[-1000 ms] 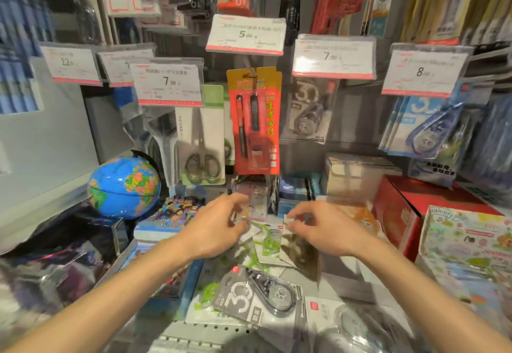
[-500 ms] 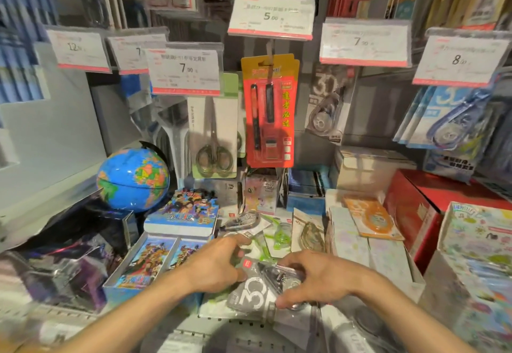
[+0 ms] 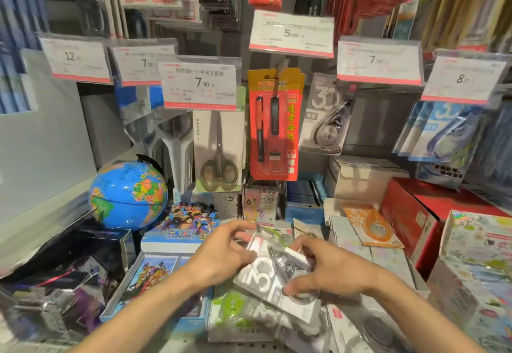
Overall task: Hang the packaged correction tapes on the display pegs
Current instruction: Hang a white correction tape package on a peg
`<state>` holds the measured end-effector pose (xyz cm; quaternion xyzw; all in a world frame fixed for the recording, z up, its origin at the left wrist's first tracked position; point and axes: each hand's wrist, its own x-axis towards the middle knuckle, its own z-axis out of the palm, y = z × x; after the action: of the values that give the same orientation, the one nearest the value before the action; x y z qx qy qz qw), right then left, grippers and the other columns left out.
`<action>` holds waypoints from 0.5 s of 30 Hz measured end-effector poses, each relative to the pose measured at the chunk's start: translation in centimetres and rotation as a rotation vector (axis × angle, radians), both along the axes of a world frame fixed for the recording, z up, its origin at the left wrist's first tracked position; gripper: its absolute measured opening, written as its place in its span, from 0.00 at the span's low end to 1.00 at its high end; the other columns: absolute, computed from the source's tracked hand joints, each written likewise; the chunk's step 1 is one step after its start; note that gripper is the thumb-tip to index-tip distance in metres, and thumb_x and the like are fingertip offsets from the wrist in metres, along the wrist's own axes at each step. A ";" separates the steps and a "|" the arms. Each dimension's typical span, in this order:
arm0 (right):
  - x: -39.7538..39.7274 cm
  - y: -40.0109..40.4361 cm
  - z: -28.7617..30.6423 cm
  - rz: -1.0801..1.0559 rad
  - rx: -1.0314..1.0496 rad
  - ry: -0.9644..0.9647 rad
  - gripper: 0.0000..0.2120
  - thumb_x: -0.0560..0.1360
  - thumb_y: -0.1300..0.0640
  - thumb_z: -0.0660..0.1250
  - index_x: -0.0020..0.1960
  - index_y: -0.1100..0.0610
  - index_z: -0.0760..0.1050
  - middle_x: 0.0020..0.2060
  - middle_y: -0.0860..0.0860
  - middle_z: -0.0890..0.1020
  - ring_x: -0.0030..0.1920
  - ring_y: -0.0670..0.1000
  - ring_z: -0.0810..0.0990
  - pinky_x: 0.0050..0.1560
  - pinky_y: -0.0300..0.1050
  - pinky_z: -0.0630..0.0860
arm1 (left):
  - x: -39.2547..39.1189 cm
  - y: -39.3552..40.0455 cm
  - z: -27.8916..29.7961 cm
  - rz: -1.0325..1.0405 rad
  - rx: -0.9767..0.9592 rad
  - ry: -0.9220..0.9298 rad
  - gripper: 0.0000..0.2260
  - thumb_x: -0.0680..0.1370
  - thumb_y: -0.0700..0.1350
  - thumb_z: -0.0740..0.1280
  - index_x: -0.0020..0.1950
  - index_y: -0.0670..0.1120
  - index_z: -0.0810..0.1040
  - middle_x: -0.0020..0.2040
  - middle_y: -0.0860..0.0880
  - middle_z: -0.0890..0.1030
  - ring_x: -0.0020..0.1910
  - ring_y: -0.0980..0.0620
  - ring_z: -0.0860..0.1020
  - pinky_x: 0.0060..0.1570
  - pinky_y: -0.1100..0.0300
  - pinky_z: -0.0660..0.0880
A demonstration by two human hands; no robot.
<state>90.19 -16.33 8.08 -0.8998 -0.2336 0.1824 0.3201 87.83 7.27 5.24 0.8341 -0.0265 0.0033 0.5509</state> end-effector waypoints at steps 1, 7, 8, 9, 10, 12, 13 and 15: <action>-0.1 0.2 0.3 -0.029 0.066 0.013 0.26 0.69 0.50 0.80 0.60 0.51 0.70 0.39 0.43 0.76 0.31 0.34 0.74 0.35 0.29 0.70 | 0.3 0.3 0.2 0.002 -0.051 -0.014 0.19 0.74 0.33 0.73 0.64 0.45 0.76 0.41 0.53 0.77 0.27 0.63 0.72 0.41 0.64 0.73; 0.0 0.5 0.3 -0.208 0.331 -0.017 0.24 0.69 0.52 0.80 0.59 0.53 0.73 0.50 0.49 0.85 0.48 0.46 0.85 0.51 0.41 0.81 | 1.1 0.2 2.4 0.029 -0.226 -0.142 0.05 0.77 0.38 0.72 0.51 0.44 0.83 0.37 0.52 0.84 0.35 0.61 0.79 0.36 0.70 0.74; -0.2 0.6 0.4 -0.232 0.364 -0.022 0.23 0.70 0.52 0.79 0.60 0.54 0.73 0.50 0.49 0.85 0.48 0.45 0.85 0.48 0.38 0.80 | 1.2 -0.1 2.6 0.033 -0.250 -0.150 0.04 0.77 0.39 0.71 0.51 0.45 0.83 0.40 0.49 0.85 0.36 0.60 0.80 0.35 0.69 0.75; -0.4 0.6 0.3 -0.252 0.389 -0.028 0.23 0.70 0.53 0.79 0.59 0.55 0.73 0.50 0.50 0.85 0.47 0.45 0.85 0.48 0.37 0.79 | 1.2 -0.5 2.8 0.039 -0.266 -0.159 0.04 0.78 0.40 0.71 0.52 0.44 0.83 0.42 0.47 0.86 0.37 0.60 0.81 0.35 0.69 0.75; -0.4 0.5 0.2 -0.270 0.403 -0.034 0.23 0.70 0.52 0.79 0.59 0.55 0.74 0.50 0.50 0.86 0.48 0.46 0.86 0.50 0.39 0.80 | 1.3 -0.9 3.0 0.047 -0.288 -0.165 0.04 0.79 0.40 0.70 0.52 0.44 0.83 0.44 0.46 0.86 0.37 0.60 0.82 0.34 0.68 0.76; -0.5 0.0 0.4 -0.271 0.404 -0.047 0.22 0.70 0.50 0.79 0.59 0.52 0.74 0.50 0.49 0.86 0.49 0.47 0.86 0.56 0.47 0.80 | 1.4 -1.7 3.4 0.062 -0.324 -0.184 0.05 0.79 0.39 0.70 0.53 0.44 0.83 0.45 0.47 0.87 0.38 0.61 0.82 0.34 0.68 0.76; -0.4 -0.5 0.7 -0.265 0.406 -0.050 0.22 0.70 0.49 0.79 0.59 0.52 0.74 0.50 0.48 0.86 0.50 0.47 0.85 0.57 0.48 0.80 | 1.5 -2.1 3.7 0.062 -0.333 -0.201 0.05 0.79 0.39 0.70 0.53 0.44 0.84 0.44 0.48 0.87 0.39 0.61 0.83 0.34 0.68 0.76; -0.3 -1.6 1.5 -0.234 0.429 -0.058 0.19 0.72 0.51 0.77 0.59 0.51 0.75 0.51 0.47 0.86 0.52 0.47 0.85 0.57 0.47 0.81 | 1.6 -2.9 4.5 0.061 -0.319 -0.261 0.05 0.79 0.40 0.70 0.53 0.44 0.84 0.45 0.49 0.87 0.42 0.59 0.84 0.36 0.68 0.76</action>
<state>89.89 -17.92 9.63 -0.8370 -0.1701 0.0645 0.5160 89.41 4.35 9.71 0.7293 -0.0714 0.1324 0.6674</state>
